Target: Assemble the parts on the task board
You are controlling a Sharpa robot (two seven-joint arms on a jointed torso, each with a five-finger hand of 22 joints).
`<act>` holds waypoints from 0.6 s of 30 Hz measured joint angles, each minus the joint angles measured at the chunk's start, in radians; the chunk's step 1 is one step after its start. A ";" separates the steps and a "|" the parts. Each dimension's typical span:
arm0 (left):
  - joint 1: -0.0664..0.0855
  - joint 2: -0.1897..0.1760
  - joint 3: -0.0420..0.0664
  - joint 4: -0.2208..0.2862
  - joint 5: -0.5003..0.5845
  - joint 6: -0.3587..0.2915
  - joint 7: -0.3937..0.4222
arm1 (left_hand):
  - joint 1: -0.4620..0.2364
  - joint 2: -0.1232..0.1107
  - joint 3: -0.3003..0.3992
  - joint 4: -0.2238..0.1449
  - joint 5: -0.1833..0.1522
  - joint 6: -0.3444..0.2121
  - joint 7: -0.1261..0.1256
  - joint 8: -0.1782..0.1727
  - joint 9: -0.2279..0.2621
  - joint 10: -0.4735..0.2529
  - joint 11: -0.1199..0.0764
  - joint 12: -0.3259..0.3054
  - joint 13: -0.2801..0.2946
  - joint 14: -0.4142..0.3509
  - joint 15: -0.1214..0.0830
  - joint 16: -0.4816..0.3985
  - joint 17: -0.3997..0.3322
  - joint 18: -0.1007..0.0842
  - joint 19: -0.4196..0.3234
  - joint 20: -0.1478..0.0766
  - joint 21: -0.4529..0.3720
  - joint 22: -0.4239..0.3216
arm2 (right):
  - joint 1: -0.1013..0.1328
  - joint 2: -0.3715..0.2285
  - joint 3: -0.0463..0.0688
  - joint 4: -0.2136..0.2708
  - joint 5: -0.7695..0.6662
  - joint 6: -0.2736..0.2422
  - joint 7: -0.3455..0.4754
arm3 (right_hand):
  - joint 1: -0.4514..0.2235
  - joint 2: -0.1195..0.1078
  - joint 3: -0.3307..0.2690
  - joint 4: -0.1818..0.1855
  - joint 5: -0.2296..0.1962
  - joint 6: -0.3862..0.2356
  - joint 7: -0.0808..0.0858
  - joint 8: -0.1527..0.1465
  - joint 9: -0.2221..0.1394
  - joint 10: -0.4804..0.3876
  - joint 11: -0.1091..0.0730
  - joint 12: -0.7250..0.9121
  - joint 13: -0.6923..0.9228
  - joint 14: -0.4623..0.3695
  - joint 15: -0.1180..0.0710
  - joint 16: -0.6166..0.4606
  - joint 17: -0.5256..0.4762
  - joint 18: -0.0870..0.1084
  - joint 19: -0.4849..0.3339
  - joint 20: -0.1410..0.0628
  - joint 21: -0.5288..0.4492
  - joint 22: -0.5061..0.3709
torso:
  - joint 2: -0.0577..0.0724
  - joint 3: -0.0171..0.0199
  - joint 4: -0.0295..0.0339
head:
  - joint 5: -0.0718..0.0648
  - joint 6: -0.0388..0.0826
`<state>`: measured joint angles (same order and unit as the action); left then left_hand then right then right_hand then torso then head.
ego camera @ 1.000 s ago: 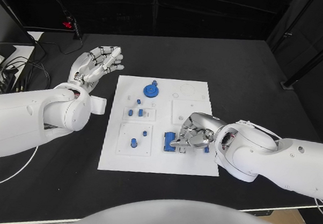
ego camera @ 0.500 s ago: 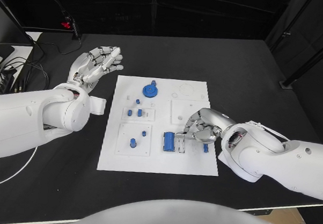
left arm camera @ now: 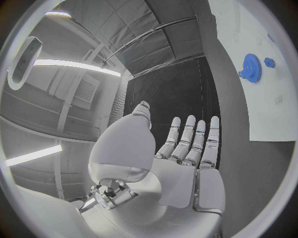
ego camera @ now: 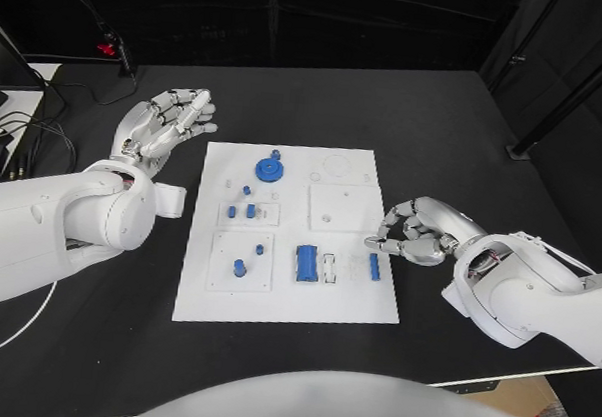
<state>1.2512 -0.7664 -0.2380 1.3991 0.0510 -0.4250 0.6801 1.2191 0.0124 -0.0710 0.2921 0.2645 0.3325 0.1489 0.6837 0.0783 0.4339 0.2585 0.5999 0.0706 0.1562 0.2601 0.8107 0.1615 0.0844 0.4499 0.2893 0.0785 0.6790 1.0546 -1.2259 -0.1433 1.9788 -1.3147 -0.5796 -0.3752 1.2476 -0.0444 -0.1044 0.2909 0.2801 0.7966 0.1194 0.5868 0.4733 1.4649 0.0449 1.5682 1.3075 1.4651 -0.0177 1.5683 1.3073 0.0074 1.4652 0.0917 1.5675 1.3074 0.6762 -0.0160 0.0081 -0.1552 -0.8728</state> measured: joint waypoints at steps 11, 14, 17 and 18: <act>-0.004 0.001 0.000 -0.001 0.000 0.000 0.000 | 0.000 0.000 0.000 0.000 0.000 0.000 0.000 0.000 -0.001 0.000 0.000 0.000 0.000 0.000 0.000 0.000 0.000 0.000 0.000 0.000 0.000 -0.001 | -0.014 -0.027 -0.001 0.030 -0.078 0.100 -0.144 | -0.055 -0.001 -0.021 0.004 -0.042 -0.006 -0.006 0.053 0.009 0.000 0.000 0.000 0.000 0.000 0.000 0.000 0.001 0.000 0.000 0.000 0.000 0.000 | 0.000 0.0009 0.0013 | -0.026 0.000; -0.004 0.000 0.000 -0.001 0.000 0.000 0.000 | 0.000 0.000 0.000 0.000 0.000 0.000 0.000 0.000 -0.001 0.000 0.000 0.000 0.000 0.000 0.000 0.000 0.000 0.000 0.000 0.000 0.000 -0.001 | -0.015 -0.019 -0.001 0.028 -0.105 0.134 -0.188 | -0.061 0.006 -0.021 0.004 -0.054 -0.006 -0.006 0.060 0.009 0.000 0.000 0.000 0.000 0.000 0.000 0.000 0.001 0.000 0.000 0.000 0.000 0.000 | 0.000 0.0010 0.0026 | -0.028 0.000; -0.004 -0.001 0.000 -0.001 0.000 0.000 0.000 | 0.000 0.000 0.000 0.000 0.000 0.000 0.000 0.000 -0.001 0.000 0.000 0.000 0.000 0.000 0.000 0.000 -0.001 0.000 0.000 0.000 0.000 -0.001 | -0.016 -0.009 -0.001 0.023 -0.125 0.161 -0.221 | -0.066 0.011 -0.021 0.004 -0.054 -0.006 -0.006 0.066 0.009 0.000 0.000 0.000 0.000 0.000 0.000 0.000 0.001 0.000 0.000 0.000 0.000 0.000 | 0.000 0.0011 0.0026 | -0.028 0.000; -0.004 -0.001 0.000 -0.001 0.000 0.000 0.000 | 0.000 0.000 0.000 0.000 0.000 0.000 0.000 0.000 -0.001 0.000 0.000 0.000 0.000 0.000 0.000 0.000 -0.001 0.000 0.000 0.000 0.000 -0.001 | -0.016 -0.007 -0.001 0.022 -0.130 0.167 -0.229 | -0.066 0.011 -0.021 0.004 -0.057 -0.006 -0.006 0.066 0.009 0.000 0.000 0.000 0.000 0.000 0.000 0.000 0.001 0.000 0.000 0.000 0.000 0.000 | 0.000 0.0011 0.0026 | -0.028 0.000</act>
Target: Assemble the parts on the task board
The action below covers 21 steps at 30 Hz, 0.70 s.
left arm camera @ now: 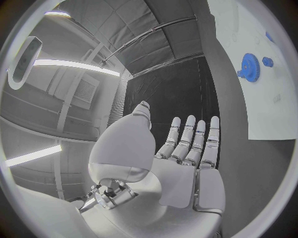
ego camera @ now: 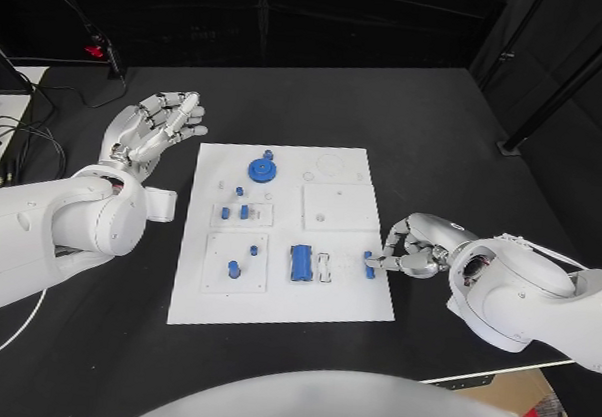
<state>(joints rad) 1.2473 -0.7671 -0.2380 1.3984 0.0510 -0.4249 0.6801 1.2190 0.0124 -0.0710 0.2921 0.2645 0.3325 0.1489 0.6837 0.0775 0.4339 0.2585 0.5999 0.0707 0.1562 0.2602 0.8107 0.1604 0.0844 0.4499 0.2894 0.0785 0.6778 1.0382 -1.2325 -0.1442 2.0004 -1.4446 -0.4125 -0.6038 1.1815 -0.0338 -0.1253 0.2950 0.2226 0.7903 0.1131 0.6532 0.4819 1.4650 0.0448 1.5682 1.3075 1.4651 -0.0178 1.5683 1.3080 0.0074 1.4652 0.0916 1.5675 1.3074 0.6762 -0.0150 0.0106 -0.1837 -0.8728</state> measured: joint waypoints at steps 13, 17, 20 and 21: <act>0.000 -0.001 0.000 -0.001 0.000 0.000 0.000 | 0.000 0.000 0.000 0.000 0.000 0.000 0.000 0.000 0.000 0.000 0.000 0.000 0.000 0.000 0.000 0.000 0.000 0.000 0.000 0.000 0.000 0.000 | -0.010 0.051 0.000 -0.027 -0.034 0.033 -0.042 | -0.009 0.009 0.000 0.000 0.000 0.000 0.000 0.000 -0.001 0.000 0.000 0.000 0.000 0.000 0.000 0.000 0.000 0.000 0.000 0.000 0.000 0.000 | 0.001 0.0000 -0.0015 | -0.003 0.000; 0.000 -0.003 0.000 0.000 0.000 0.000 0.000 | 0.000 0.000 0.000 0.000 0.000 0.000 0.000 0.000 0.000 0.000 0.000 0.000 0.000 0.000 0.000 0.000 0.000 0.000 0.000 0.000 0.000 0.000 | -0.021 0.066 0.000 -0.035 -0.037 0.037 -0.045 | -0.009 0.009 0.000 0.000 0.000 0.000 0.000 0.004 -0.002 0.000 0.000 0.000 0.000 0.000 0.000 0.000 0.000 0.000 0.000 0.000 0.000 0.000 | 0.000 0.0000 -0.0003 | -0.003 0.000; 0.000 -0.003 0.000 0.000 0.000 0.000 0.000 | 0.000 0.000 0.000 0.000 0.000 0.000 0.000 0.000 0.000 0.000 0.000 0.000 0.000 0.000 0.000 0.000 0.000 0.000 0.000 0.000 0.000 0.000 | -0.025 0.076 0.000 -0.043 -0.039 0.041 -0.047 | -0.009 0.009 0.000 0.000 0.000 -0.002 -0.003 0.006 -0.001 0.000 0.000 0.000 0.000 0.000 0.000 0.000 0.000 0.000 0.000 0.000 0.000 0.000 | 0.001 0.0000 0.0002 | -0.002 0.000; 0.000 -0.004 0.000 0.000 0.000 0.000 0.000 | 0.000 0.000 0.000 0.000 0.000 0.000 0.000 0.000 0.000 0.000 0.000 0.000 0.000 0.000 0.000 0.000 0.000 0.000 0.000 0.000 0.000 0.000 | -0.026 0.079 0.001 -0.046 -0.040 0.041 -0.047 | -0.012 0.013 0.000 0.000 0.000 -0.003 -0.004 0.009 0.000 0.000 0.000 0.000 0.000 0.000 0.000 0.000 0.000 0.000 0.000 0.000 0.000 0.000 | 0.001 0.0000 0.0003 | -0.002 0.000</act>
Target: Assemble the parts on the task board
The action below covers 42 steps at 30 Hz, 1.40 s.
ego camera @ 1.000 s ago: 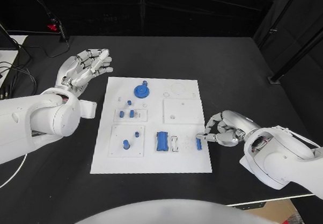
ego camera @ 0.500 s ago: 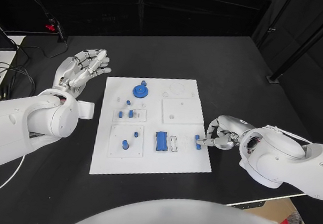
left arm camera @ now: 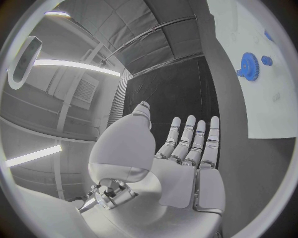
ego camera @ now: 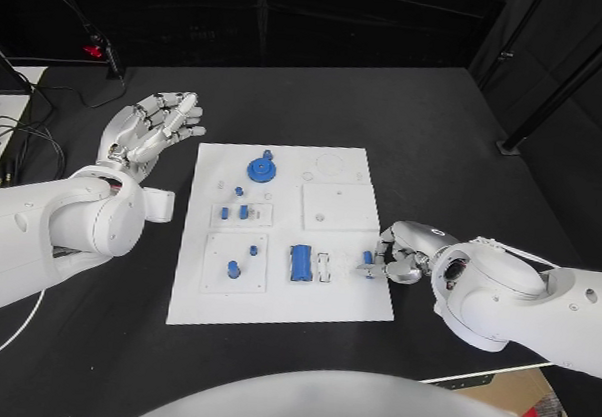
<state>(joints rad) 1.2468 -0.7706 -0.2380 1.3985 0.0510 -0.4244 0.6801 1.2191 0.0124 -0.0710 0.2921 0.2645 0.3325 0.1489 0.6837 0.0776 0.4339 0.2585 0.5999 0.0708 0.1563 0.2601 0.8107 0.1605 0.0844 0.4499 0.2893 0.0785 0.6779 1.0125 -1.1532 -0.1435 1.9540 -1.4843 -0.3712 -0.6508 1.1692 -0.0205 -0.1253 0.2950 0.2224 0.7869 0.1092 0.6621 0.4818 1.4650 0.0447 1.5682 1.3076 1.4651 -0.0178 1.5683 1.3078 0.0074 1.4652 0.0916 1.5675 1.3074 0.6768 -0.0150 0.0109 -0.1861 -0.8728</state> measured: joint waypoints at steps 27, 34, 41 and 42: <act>0.000 -0.002 0.000 0.007 0.000 0.004 0.000 | 0.004 0.004 -0.002 0.002 0.004 0.000 0.000 0.000 -0.001 0.000 0.000 0.004 0.000 0.000 0.000 0.004 -0.001 0.000 0.000 0.000 0.000 -0.001 | -0.008 0.077 0.012 -0.051 -0.020 0.009 -0.001 | 0.313 0.069 0.090 -0.049 -0.096 -0.026 0.011 -0.048 0.447 0.000 0.004 0.009 0.007 0.000 0.000 0.000 0.000 0.000 0.000 0.000 0.000 0.000 | 0.000 -0.0002 -0.0005 | 0.005 0.000; -0.001 -0.004 0.000 0.007 0.000 0.005 0.000 | 0.004 0.004 -0.002 0.002 0.004 0.000 0.000 0.000 -0.001 0.000 0.000 0.004 0.000 0.000 0.000 0.004 -0.001 0.000 0.000 0.000 0.000 -0.001 | -0.016 0.067 0.008 -0.040 0.024 -0.049 0.034 | 0.346 -0.011 0.307 0.046 -0.149 0.060 0.031 -0.156 0.422 0.000 0.015 0.003 0.000 0.002 0.002 0.000 0.000 0.000 0.000 0.007 0.000 0.000 | 0.000 -0.0002 -0.0005 | 0.009 0.000; -0.001 -0.006 0.000 0.007 0.000 0.005 0.000 | 0.004 0.004 -0.002 0.002 0.004 0.000 0.000 0.000 -0.001 0.000 0.000 0.004 0.000 0.000 0.000 0.004 -0.001 0.000 0.000 0.000 0.000 -0.001 | -0.021 0.043 0.004 -0.012 0.153 -0.151 0.118 | 0.323 -0.038 0.432 -0.045 -0.106 0.099 0.023 -0.211 -0.233 0.002 0.016 0.003 0.001 -0.002 0.005 0.000 0.000 0.000 0.000 0.007 0.000 0.000 | 0.000 -0.0002 -0.0013 | 0.013 0.000; -0.001 -0.006 0.000 0.007 0.000 0.005 0.000 | 0.004 0.004 -0.002 0.002 0.004 0.000 0.000 0.000 -0.001 0.000 0.000 0.004 0.000 0.000 0.000 0.004 -0.001 0.000 0.000 0.000 0.000 -0.001 | -0.022 0.039 0.003 -0.009 0.171 -0.163 0.130 | 0.323 -0.038 0.444 -0.057 -0.096 0.102 0.025 -0.218 -0.258 0.002 0.016 0.003 0.001 -0.002 0.005 0.000 0.000 0.000 0.000 0.007 0.000 0.000 | 0.000 -0.0002 -0.0015 | 0.013 0.000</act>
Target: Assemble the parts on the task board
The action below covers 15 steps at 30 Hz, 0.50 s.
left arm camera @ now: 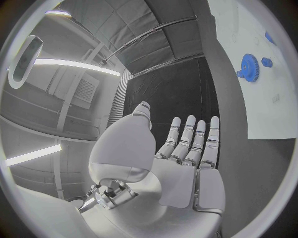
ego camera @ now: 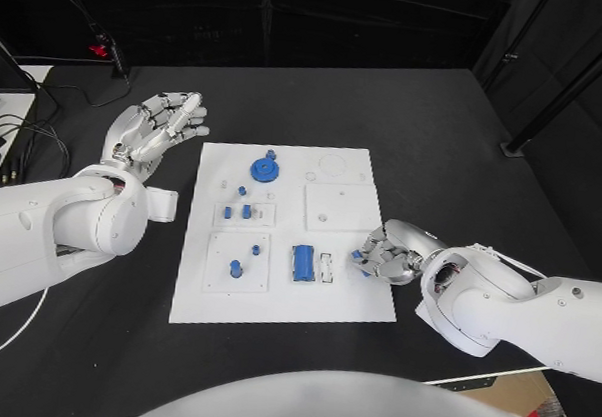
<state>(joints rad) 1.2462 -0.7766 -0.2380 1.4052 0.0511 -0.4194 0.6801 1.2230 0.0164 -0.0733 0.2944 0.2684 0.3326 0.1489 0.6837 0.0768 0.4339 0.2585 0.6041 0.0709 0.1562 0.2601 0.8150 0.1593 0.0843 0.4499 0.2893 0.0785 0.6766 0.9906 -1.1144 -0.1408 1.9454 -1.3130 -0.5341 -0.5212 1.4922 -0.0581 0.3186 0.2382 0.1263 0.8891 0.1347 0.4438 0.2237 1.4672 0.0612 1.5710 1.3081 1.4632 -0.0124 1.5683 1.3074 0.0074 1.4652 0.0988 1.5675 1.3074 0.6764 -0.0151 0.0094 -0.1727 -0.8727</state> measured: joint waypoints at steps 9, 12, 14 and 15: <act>0.000 0.002 0.000 -0.002 0.000 0.001 0.000 | 0.000 0.000 -0.003 -0.003 0.000 0.000 0.000 0.000 -0.001 0.000 0.000 0.000 -0.001 0.000 0.000 0.000 -0.003 0.000 0.000 0.000 0.000 0.000 | -0.004 -0.038 -0.002 0.043 0.143 -0.097 0.106 | -0.030 -0.010 0.047 -0.047 0.042 0.012 0.011 -0.011 -0.012 0.000 0.000 0.000 0.000 0.000 0.000 0.000 0.000 0.000 0.000 0.000 0.000 0.000 | 0.000 -0.0005 0.0014 | -0.002 0.000; 0.000 0.003 0.000 -0.004 0.000 0.001 0.000 | 0.000 0.000 -0.003 -0.003 0.000 0.000 0.000 0.000 -0.001 0.000 0.000 0.000 -0.001 0.000 0.000 0.000 -0.003 0.000 0.000 0.000 0.000 0.000 | -0.003 -0.046 -0.002 0.056 0.189 -0.120 0.140 | -0.043 -0.012 0.039 -0.054 0.065 0.016 0.016 -0.023 -0.015 0.000 0.000 0.000 0.000 0.000 0.000 0.000 0.000 0.000 0.000 0.000 0.000 0.000 | 0.000 -0.0004 0.0020 | 0.001 0.000; 0.000 0.004 0.000 -0.004 0.000 0.001 0.000 | 0.000 0.000 -0.003 -0.003 0.000 0.000 0.000 0.000 -0.001 0.000 0.000 0.000 -0.001 0.000 0.000 0.000 -0.003 0.000 0.000 0.000 0.000 0.000 | -0.003 -0.049 -0.002 0.063 0.219 -0.130 0.158 | -0.054 -0.012 0.033 -0.059 0.084 0.021 0.019 -0.030 -0.020 0.000 0.000 0.000 0.000 0.000 0.000 0.000 0.000 0.000 0.000 0.000 0.000 0.000 | 0.000 -0.0004 0.0022 | 0.003 0.000; 0.000 0.004 0.000 -0.005 0.000 0.001 0.000 | 0.000 0.000 -0.003 -0.003 0.000 0.000 0.000 0.000 -0.001 0.000 0.000 0.000 -0.001 0.000 0.000 0.000 -0.003 0.000 0.000 0.000 0.000 0.000 | -0.003 -0.050 -0.002 0.066 0.236 -0.134 0.165 | -0.056 -0.010 0.026 -0.058 0.092 0.023 0.021 -0.034 -0.021 0.000 0.000 0.000 0.000 0.000 0.000 0.000 0.000 0.000 0.000 0.000 0.000 0.000 | 0.000 -0.0004 0.0022 | 0.003 0.000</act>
<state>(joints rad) 1.2461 -0.7726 -0.2380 1.4007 0.0511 -0.4181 0.6801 1.2230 0.0163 -0.0759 0.2917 0.2684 0.3326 0.1489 0.6837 0.0756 0.4339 0.2585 0.6040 0.0697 0.1563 0.2601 0.8149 0.1566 0.0844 0.4499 0.2894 0.0785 0.6767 0.9876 -1.1647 -0.1425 2.0109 -1.0771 -0.6684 -0.3558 1.4361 -0.0682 0.3446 0.1804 0.2188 0.9123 0.1555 0.4094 0.2030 1.4669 0.0609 1.5710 1.3080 1.4632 -0.0125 1.5683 1.3074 0.0074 1.4651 0.0987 1.5675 1.3074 0.6763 -0.0155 0.0116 -0.1692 -0.8727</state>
